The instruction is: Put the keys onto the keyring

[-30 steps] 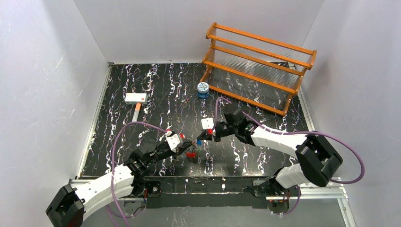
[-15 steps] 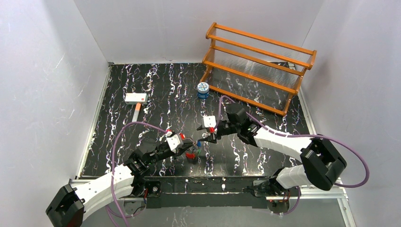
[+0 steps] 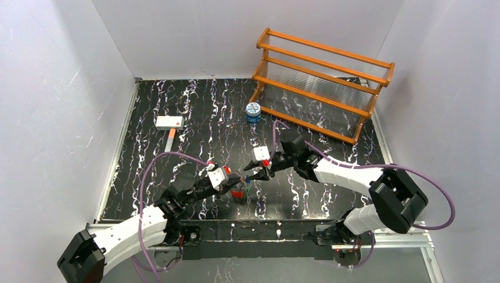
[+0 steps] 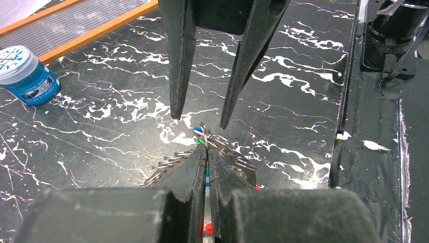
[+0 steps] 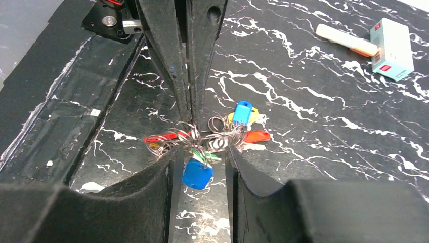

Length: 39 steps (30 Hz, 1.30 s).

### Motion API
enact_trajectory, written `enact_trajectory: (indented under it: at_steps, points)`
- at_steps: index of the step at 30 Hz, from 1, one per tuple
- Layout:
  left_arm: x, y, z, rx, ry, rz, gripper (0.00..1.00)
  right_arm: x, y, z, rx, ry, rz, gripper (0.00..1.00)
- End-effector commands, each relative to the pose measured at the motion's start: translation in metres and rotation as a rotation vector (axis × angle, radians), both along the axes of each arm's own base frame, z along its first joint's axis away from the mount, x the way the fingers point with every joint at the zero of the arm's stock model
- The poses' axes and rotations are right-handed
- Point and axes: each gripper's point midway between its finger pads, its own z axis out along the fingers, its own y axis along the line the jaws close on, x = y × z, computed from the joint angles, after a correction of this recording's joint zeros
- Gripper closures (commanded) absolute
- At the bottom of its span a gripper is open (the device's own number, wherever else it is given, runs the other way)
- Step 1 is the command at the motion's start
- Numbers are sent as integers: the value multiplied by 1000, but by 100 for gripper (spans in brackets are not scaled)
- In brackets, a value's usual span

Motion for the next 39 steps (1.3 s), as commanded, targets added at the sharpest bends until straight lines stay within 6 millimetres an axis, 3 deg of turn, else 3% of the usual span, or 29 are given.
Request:
enact_trajectory:
  at_steps: [1,13,21,32,34,36,39]
  points:
    - [2,-5,25,-50,-59,-15,100,-3,5,8,28,-4,53,57]
    - [1,-6,26,-52,-57,-20,100,2,11,2,15,6,59,75]
    - [1,-6,26,-53,-56,-18,100,0,13,5,31,9,82,78]
    - [2,-6,25,-49,-55,-18,100,-4,12,8,45,15,94,74]
    - [2,-6,25,-48,-55,-18,100,-4,13,8,45,16,95,82]
    - [2,-6,24,-48,-55,-17,100,-4,12,8,44,21,94,97]
    - [1,-6,25,-50,-56,-19,100,-5,12,7,42,24,92,99]
